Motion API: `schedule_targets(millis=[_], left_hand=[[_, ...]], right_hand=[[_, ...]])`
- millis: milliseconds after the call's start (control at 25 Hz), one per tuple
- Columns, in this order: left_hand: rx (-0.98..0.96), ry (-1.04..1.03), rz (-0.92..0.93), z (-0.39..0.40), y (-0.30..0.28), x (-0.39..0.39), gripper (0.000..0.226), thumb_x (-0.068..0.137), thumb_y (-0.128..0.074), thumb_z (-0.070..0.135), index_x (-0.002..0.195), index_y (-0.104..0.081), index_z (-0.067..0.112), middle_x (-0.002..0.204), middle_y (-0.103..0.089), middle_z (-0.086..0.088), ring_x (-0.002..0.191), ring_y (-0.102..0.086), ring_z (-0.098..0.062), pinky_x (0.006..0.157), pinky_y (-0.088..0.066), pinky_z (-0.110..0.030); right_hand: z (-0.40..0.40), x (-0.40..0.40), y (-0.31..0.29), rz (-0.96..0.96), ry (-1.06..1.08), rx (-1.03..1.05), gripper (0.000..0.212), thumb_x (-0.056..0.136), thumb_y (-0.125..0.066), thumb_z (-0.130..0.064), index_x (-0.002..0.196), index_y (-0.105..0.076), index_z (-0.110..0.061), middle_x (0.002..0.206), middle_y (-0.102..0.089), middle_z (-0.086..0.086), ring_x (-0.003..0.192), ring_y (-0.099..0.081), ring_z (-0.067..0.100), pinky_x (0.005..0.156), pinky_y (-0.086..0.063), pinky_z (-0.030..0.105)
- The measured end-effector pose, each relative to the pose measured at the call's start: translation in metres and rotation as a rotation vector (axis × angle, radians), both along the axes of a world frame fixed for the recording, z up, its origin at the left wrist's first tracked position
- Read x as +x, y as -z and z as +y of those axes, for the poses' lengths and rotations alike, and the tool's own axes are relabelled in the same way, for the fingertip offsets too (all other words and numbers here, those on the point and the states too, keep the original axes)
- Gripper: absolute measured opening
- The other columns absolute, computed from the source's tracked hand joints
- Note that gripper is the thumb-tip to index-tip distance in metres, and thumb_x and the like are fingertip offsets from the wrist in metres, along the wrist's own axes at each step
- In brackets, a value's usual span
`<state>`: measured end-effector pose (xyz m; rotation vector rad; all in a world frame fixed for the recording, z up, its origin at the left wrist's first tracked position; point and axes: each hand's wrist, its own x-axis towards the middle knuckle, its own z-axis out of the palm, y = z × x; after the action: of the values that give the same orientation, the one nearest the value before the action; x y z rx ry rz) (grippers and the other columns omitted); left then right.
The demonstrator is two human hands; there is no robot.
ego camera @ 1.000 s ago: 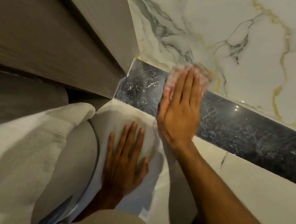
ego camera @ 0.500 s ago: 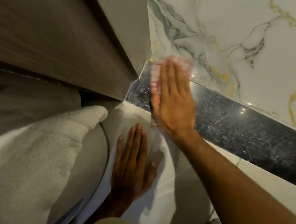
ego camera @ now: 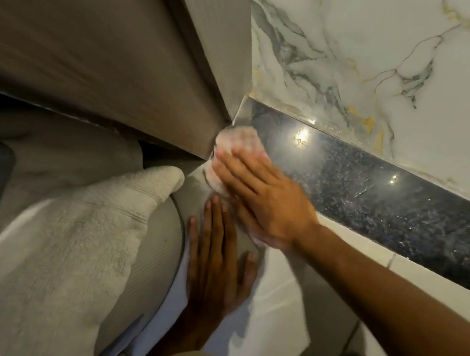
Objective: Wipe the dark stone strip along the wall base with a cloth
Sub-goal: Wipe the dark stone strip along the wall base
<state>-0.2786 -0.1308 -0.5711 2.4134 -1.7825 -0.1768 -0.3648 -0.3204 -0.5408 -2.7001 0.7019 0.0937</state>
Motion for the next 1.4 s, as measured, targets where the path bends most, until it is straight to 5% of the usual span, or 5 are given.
schedule_targets(millis=[520, 720, 920, 1160, 1400], left_hand=[[0.068, 0.086, -0.047, 0.002, -0.003, 0.002, 0.079, 0.111, -0.039, 0.045, 0.171, -0.027, -0.005, 0.181, -0.018, -0.031, 0.168, -0.019, -0.049, 0.135, -0.017, -0.072], [0.083, 0.147, -0.069, 0.001, 0.001, 0.006, 0.078, 0.114, -0.027, 0.051, 0.175, -0.018, 0.003, 0.184, -0.013, -0.024, 0.173, -0.008, -0.040, 0.138, -0.007, -0.066], [0.077, 0.161, -0.051, -0.002, -0.006, 0.005, 0.076, 0.111, -0.035, 0.044, 0.173, -0.026, 0.001, 0.182, -0.017, -0.026, 0.170, -0.017, -0.044, 0.136, -0.019, -0.069], [0.036, 0.272, -0.028, -0.016, -0.002, -0.021, 0.079, 0.107, -0.040, 0.045, 0.172, -0.026, 0.001, 0.181, -0.020, -0.026, 0.169, -0.018, -0.040, 0.141, -0.004, -0.055], [0.005, 0.314, -0.038, -0.025, -0.002, -0.032, 0.079, 0.107, -0.041, 0.044, 0.170, -0.029, -0.002, 0.178, -0.022, -0.027, 0.167, -0.021, -0.042, 0.139, -0.005, -0.054]], right_hand=[[0.038, -0.068, -0.012, -0.049, 0.292, 0.019, 0.069, 0.111, -0.035, -0.038, 0.175, -0.027, -0.016, 0.185, -0.020, 0.008, 0.174, -0.016, 0.027, 0.142, -0.019, 0.052], [-0.030, -0.025, -0.009, -0.026, 0.762, -0.013, 0.079, 0.106, -0.038, -0.036, 0.177, -0.015, -0.009, 0.187, -0.007, 0.016, 0.175, -0.006, 0.031, 0.143, -0.011, 0.054], [0.056, -0.064, -0.013, -0.088, 0.420, 0.061, 0.079, 0.101, -0.044, -0.037, 0.175, -0.027, -0.014, 0.185, -0.020, 0.012, 0.174, -0.015, 0.029, 0.142, -0.016, 0.051], [-0.008, -0.067, -0.004, -0.069, 0.873, -0.005, 0.081, 0.103, -0.039, -0.034, 0.177, -0.016, -0.010, 0.187, -0.010, 0.013, 0.175, -0.007, 0.028, 0.144, -0.009, 0.051], [0.074, -0.146, -0.007, -0.060, 0.643, 0.027, 0.081, 0.098, -0.043, -0.036, 0.174, -0.029, -0.013, 0.185, -0.022, 0.009, 0.174, -0.017, 0.027, 0.140, -0.023, 0.055]])
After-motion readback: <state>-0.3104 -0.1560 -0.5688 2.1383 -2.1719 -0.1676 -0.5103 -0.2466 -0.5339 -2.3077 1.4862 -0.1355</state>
